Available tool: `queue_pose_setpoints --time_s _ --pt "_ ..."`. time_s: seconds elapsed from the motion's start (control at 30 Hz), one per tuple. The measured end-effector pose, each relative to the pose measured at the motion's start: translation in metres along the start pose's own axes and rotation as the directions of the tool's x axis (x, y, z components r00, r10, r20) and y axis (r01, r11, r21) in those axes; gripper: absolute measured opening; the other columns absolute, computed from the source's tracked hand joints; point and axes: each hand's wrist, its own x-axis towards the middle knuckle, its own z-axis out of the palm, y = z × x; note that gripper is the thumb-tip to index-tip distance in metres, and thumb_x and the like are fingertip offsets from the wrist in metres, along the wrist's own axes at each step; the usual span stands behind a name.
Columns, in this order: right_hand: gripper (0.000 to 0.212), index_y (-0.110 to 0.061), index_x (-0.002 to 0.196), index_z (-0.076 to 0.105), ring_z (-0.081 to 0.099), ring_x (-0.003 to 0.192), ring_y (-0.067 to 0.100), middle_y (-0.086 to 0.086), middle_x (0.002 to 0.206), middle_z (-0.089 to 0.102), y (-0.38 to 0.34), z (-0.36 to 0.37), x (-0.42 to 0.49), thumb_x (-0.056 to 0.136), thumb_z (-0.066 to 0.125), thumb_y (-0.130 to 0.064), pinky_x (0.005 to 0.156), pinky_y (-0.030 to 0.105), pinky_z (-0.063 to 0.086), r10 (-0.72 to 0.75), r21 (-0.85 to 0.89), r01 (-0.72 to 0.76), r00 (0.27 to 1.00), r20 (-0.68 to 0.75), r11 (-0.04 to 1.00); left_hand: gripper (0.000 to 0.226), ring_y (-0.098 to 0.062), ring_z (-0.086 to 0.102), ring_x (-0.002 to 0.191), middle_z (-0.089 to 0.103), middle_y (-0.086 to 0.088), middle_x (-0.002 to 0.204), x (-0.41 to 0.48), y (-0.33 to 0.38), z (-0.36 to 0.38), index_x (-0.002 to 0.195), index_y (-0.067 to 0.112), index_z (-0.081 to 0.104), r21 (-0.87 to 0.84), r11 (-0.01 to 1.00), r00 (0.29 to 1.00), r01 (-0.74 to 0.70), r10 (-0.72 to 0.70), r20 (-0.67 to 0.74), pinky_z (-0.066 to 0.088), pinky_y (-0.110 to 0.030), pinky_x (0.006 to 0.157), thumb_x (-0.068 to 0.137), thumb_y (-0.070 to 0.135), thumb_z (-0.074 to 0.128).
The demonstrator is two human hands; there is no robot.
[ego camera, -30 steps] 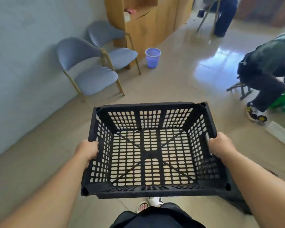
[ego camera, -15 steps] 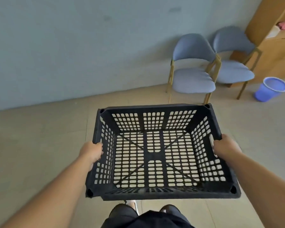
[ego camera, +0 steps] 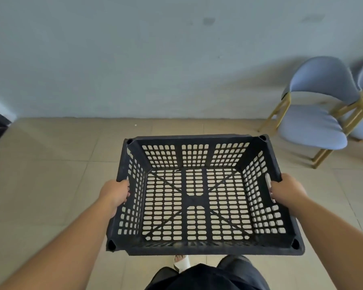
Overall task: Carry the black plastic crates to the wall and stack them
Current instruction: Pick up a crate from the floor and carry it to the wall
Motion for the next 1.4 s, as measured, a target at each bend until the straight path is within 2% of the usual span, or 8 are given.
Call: queue_pose_setpoints --time_s 0.1,0.37,0.53,0.67,0.9,1.13,1.3,1.4 --pt "0.021 -0.008 0.111 0.061 0.07 0.082 0.037 0.016 0.094 0.07 -0.037 0.018 0.021 0.095 0.052 -0.016 0.08 0.051 0.061 0.008 0.013 -0.008 1.0 0.017 1.0 0.022 -0.02 0.054 0.065 0.063 -0.012 0.081 0.038 0.026 -0.015 0.089 0.004 0.059 0.017 1.0 1.0 -0.009 0.009 -0.001 0.038 -0.03 0.058 0.102 0.019 0.051" --pt "0.019 -0.009 0.112 0.06 0.07 0.083 0.035 0.015 0.095 0.07 -0.138 0.043 0.118 0.097 0.051 -0.017 0.079 0.052 0.062 0.026 0.05 -0.028 0.999 0.048 0.998 0.023 -0.021 0.056 0.067 0.064 -0.011 0.081 0.145 0.108 -0.013 0.092 0.004 0.062 0.033 0.999 1.0 -0.003 0.004 -0.018 0.039 -0.031 0.059 0.102 0.021 0.051" --pt "0.019 -0.009 0.116 0.056 0.07 0.079 0.034 0.015 0.095 0.068 -0.206 0.046 0.195 0.099 0.051 -0.017 0.07 0.048 0.062 0.038 0.024 -0.04 0.995 0.089 0.999 0.023 -0.019 0.056 0.065 0.064 -0.011 0.079 0.2 0.167 -0.004 0.087 0.004 0.061 0.018 0.999 0.999 0.031 -0.031 -0.019 0.042 -0.03 0.059 0.102 0.019 0.05" --pt "0.019 -0.009 0.115 0.055 0.071 0.078 0.033 0.014 0.094 0.069 -0.26 0.049 0.243 0.1 0.052 -0.021 0.072 0.05 0.063 0.029 -0.003 -0.029 0.994 0.101 1.0 0.025 -0.019 0.054 0.063 0.064 -0.01 0.078 0.247 0.217 -0.007 0.081 0.007 0.06 -0.003 0.999 0.999 0.046 -0.046 -0.02 0.044 -0.031 0.06 0.101 0.019 0.051" --pt "0.016 -0.012 0.113 0.055 0.071 0.079 0.031 0.013 0.092 0.069 -0.346 0.069 0.316 0.1 0.052 -0.022 0.075 0.051 0.062 0.03 -0.019 -0.028 0.994 0.102 0.999 0.022 -0.019 0.057 0.069 0.062 -0.01 0.08 0.348 0.279 -0.009 0.086 0.007 0.061 -0.025 0.997 0.998 0.069 -0.069 0.0 0.048 -0.032 0.064 0.1 0.02 0.05" --pt "0.02 -0.007 0.112 0.06 0.069 0.073 0.028 0.012 0.087 0.07 -0.413 0.112 0.375 0.102 0.05 -0.021 0.059 0.034 0.053 0.102 -0.016 -0.101 0.993 0.058 0.995 0.024 -0.021 0.059 0.066 0.066 -0.014 0.08 0.475 0.32 0.003 0.089 0.002 0.059 0.103 0.99 0.992 0.093 -0.101 0.078 0.045 -0.03 0.059 0.102 0.019 0.051" --pt "0.019 -0.01 0.115 0.056 0.069 0.073 0.028 0.01 0.089 0.069 -0.441 0.142 0.398 0.104 0.049 -0.024 0.058 0.035 0.055 0.154 0.025 -0.154 0.988 0.005 0.988 0.023 -0.02 0.061 0.072 0.068 -0.012 0.086 0.545 0.353 0.014 0.093 0.005 0.061 0.134 0.986 0.985 0.1 -0.117 0.124 0.045 -0.03 0.061 0.103 0.024 0.052" --pt "0.02 -0.009 0.118 0.056 0.065 0.07 0.024 0.008 0.087 0.066 -0.452 0.151 0.419 0.105 0.05 -0.023 0.054 0.031 0.05 0.185 0.036 -0.185 0.983 0.002 0.982 0.023 -0.02 0.061 0.076 0.068 -0.011 0.088 0.578 0.372 0.027 0.096 0.007 0.062 0.144 0.984 0.982 0.108 -0.127 0.136 0.043 -0.029 0.063 0.103 0.026 0.052"
